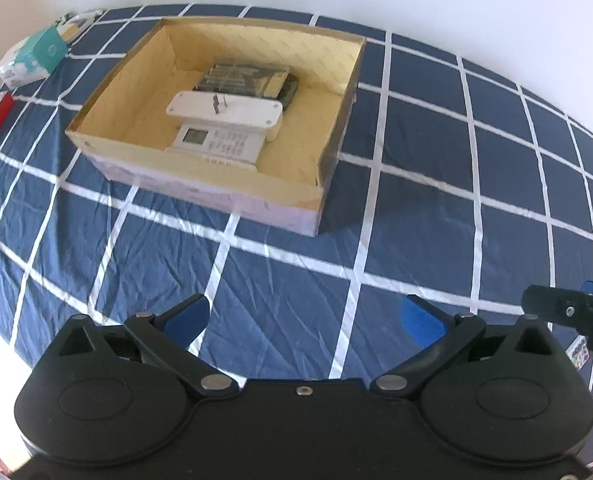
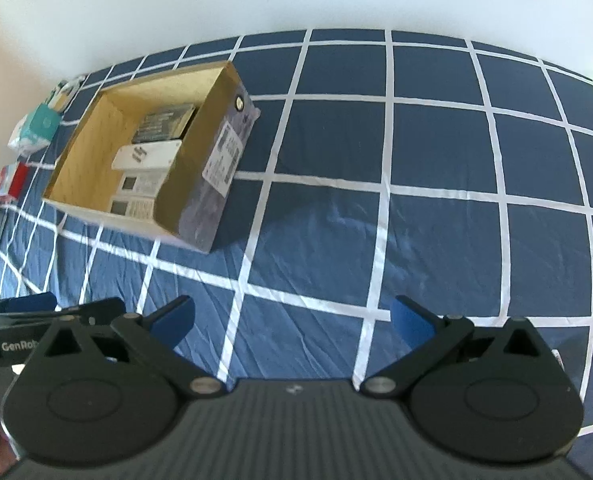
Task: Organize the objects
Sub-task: 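Move the right tool toward the white TV remote on the bed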
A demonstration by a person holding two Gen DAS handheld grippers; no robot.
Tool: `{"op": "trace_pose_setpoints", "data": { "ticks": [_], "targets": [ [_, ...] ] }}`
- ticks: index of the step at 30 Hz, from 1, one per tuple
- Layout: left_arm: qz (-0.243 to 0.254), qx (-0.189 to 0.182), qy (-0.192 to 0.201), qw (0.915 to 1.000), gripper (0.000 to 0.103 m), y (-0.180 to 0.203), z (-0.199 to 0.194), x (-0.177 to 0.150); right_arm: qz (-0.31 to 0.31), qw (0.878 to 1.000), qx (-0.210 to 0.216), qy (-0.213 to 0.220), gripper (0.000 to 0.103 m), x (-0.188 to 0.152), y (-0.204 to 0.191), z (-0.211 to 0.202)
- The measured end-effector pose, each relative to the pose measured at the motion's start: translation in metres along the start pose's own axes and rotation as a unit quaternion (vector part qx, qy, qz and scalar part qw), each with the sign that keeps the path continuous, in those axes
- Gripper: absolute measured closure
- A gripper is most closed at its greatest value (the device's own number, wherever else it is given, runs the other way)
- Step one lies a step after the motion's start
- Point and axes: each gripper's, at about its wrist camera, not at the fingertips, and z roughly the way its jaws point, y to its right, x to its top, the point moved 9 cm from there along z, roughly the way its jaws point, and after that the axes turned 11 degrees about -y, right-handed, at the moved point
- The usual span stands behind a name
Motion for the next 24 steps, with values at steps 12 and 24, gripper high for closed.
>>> {"op": "trace_pose_setpoints", "data": {
  "ticks": [12, 24],
  "targets": [
    [-0.031, 0.007, -0.009, 0.9995, 0.000, -0.004, 0.007, -0.051, -0.020, 1.000, 0.004, -0.020, 0.000, -0.027, 0.010, 0.013],
    [-0.059, 0.005, 0.014, 0.9982, 0.000, 0.024, -0.012, -0.113, -0.058, 0.998, 0.004, -0.008, 0.000, -0.073, 0.020, -0.009]
  ]
}}
